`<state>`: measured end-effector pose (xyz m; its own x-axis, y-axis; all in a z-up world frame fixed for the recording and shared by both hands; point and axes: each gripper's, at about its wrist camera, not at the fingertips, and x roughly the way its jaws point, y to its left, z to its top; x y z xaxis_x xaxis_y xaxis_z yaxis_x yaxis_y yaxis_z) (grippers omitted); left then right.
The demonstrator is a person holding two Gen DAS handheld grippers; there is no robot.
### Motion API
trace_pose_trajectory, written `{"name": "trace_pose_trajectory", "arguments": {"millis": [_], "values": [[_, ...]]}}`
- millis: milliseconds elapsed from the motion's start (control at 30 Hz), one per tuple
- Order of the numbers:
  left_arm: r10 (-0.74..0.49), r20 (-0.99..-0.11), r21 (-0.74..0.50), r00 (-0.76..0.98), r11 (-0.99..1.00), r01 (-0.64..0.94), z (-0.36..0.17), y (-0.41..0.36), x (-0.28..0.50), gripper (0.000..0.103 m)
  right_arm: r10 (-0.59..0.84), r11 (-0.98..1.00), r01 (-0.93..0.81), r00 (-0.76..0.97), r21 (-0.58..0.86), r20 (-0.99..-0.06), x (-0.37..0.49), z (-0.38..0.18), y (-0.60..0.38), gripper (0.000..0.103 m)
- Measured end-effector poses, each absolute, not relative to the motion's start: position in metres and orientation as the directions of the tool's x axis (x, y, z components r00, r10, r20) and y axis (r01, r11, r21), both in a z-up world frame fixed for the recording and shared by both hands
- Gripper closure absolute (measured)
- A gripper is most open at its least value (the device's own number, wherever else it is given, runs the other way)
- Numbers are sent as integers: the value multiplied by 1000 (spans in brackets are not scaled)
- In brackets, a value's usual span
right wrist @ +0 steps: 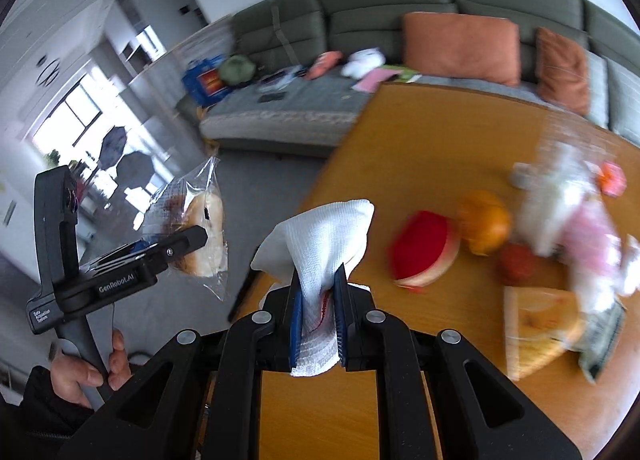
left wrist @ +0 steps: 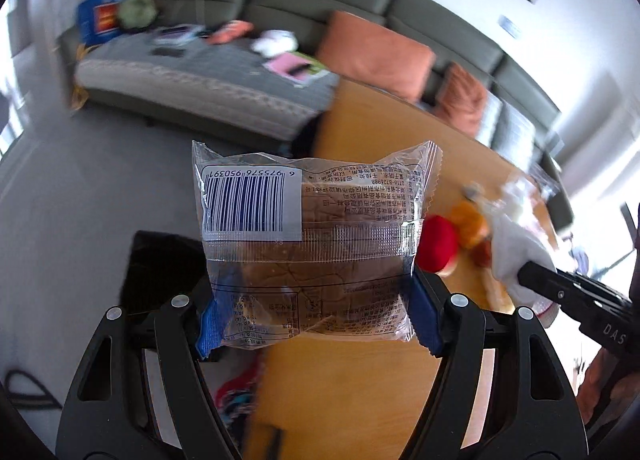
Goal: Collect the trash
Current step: 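Carry both items to the black bin and open both grippers over it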
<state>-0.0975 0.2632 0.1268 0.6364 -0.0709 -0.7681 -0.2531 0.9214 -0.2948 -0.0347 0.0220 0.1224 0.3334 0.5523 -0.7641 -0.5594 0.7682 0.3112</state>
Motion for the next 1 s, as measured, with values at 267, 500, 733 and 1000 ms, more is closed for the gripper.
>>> {"name": "trace_pose_trajectory", "arguments": {"millis": [267, 500, 733, 1000], "values": [[40, -812, -278, 583, 851, -445, 103, 375, -141, 31, 600, 653, -675, 186, 343, -778, -52, 108, 150, 88], [66, -858, -260, 509, 799, -542, 68, 449, -164, 31, 556, 609, -722, 92, 329, -826, -54, 78, 249, 88], [74, -885, -231, 460, 787, -572, 52, 476, -158, 11, 533, 602, -724, 50, 337, -844, -47, 60, 292, 63], [139, -892, -191, 430, 745, -639, 56, 499, -155, 6, 515, 663, -690, 139, 290, -846, -34, 66, 294, 34]]}}
